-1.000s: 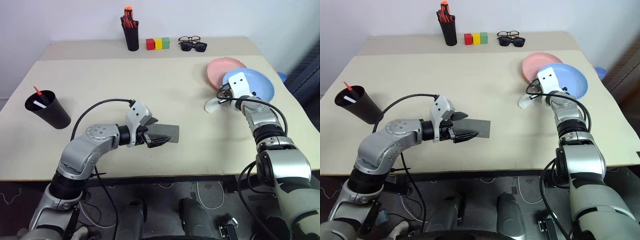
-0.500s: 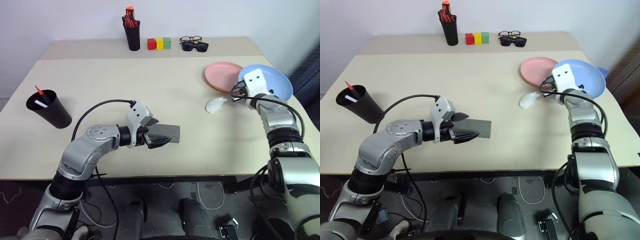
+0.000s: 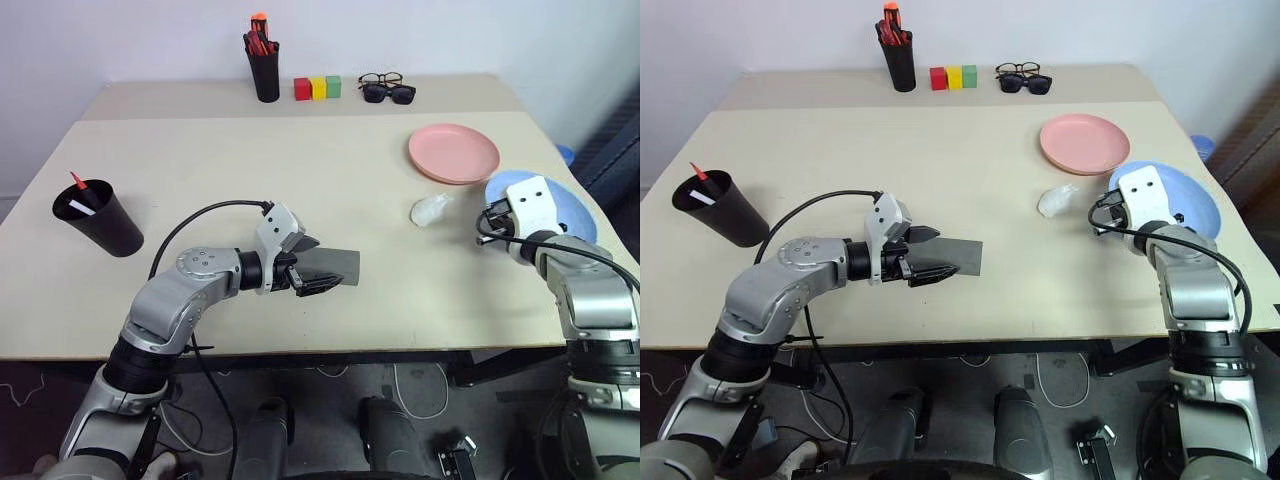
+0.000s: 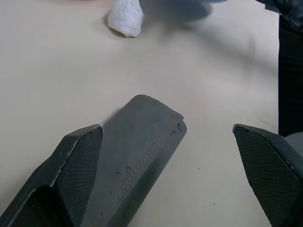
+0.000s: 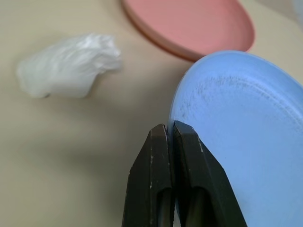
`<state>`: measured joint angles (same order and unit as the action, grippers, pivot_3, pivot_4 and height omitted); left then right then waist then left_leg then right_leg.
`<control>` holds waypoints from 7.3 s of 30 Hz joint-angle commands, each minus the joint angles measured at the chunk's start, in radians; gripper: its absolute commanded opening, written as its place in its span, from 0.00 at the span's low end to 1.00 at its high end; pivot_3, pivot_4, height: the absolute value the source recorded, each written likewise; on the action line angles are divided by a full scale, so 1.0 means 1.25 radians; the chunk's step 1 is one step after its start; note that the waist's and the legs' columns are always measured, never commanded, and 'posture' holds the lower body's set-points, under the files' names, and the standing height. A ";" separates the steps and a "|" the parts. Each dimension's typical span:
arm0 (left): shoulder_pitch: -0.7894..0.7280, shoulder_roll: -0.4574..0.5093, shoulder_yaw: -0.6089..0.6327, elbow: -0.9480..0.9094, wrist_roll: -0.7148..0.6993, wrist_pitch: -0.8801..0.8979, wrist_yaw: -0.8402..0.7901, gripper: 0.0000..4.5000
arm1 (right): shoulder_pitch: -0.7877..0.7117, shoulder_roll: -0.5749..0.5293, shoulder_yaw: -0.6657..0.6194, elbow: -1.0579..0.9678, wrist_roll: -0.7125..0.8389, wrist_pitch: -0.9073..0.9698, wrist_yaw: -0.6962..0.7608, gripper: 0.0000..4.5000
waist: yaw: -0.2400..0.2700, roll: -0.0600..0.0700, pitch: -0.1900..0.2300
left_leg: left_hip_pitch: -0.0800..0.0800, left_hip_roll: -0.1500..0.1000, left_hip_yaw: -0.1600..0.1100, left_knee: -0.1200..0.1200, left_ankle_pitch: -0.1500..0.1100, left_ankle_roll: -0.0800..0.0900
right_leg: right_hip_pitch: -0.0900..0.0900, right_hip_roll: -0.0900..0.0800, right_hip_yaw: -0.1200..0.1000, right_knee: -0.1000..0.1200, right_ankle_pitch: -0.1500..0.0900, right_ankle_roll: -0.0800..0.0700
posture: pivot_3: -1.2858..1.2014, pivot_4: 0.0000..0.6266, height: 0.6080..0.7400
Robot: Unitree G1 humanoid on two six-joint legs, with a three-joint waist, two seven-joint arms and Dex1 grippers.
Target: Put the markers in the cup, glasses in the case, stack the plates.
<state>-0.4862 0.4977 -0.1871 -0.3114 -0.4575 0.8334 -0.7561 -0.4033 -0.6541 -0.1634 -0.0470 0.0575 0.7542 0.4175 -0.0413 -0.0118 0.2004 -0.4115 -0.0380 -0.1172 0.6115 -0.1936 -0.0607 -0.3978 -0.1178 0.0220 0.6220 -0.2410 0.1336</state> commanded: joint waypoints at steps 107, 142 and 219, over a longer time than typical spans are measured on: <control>0.059 0.012 0.042 -0.100 -0.048 0.037 0.102 1.00 | -0.429 0.057 -0.038 0.638 0.082 -0.012 -0.087 0.75 | -0.002 0.000 0.000 | -0.005 0.000 0.001 0.000 0.000 0.000 | -0.004 0.000 0.000 -0.001 0.003 0.002 | 0.52 0.24 1.00; 0.036 0.007 0.013 -0.062 -0.026 0.006 0.070 1.00 | -0.314 0.007 0.065 0.460 -0.039 -0.170 -0.092 0.01 | -0.001 0.000 0.000 | -0.004 0.000 0.001 0.001 0.000 0.000 | -0.004 0.000 0.000 0.000 0.002 0.000 | 0.52 0.24 1.00; 0.189 0.041 0.135 -0.264 -0.073 0.101 0.228 1.00 | -0.673 0.086 0.172 1.116 -0.247 -0.831 0.268 0.01 | -0.016 0.000 0.000 | -0.001 0.000 0.001 0.000 0.001 -0.001 | -0.004 0.001 0.001 0.005 0.001 0.000 | 0.52 0.24 1.00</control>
<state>-0.2503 0.5448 -0.0431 -0.5991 -0.5366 0.9566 -0.4766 -1.2261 -0.5355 0.0559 1.3587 -0.2519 -0.2659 0.7573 -0.0612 -0.0116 0.2008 -0.4130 -0.0381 -0.1164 0.6113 -0.1923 -0.0624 -0.4029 -0.1170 0.0233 0.6283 -0.2393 0.1331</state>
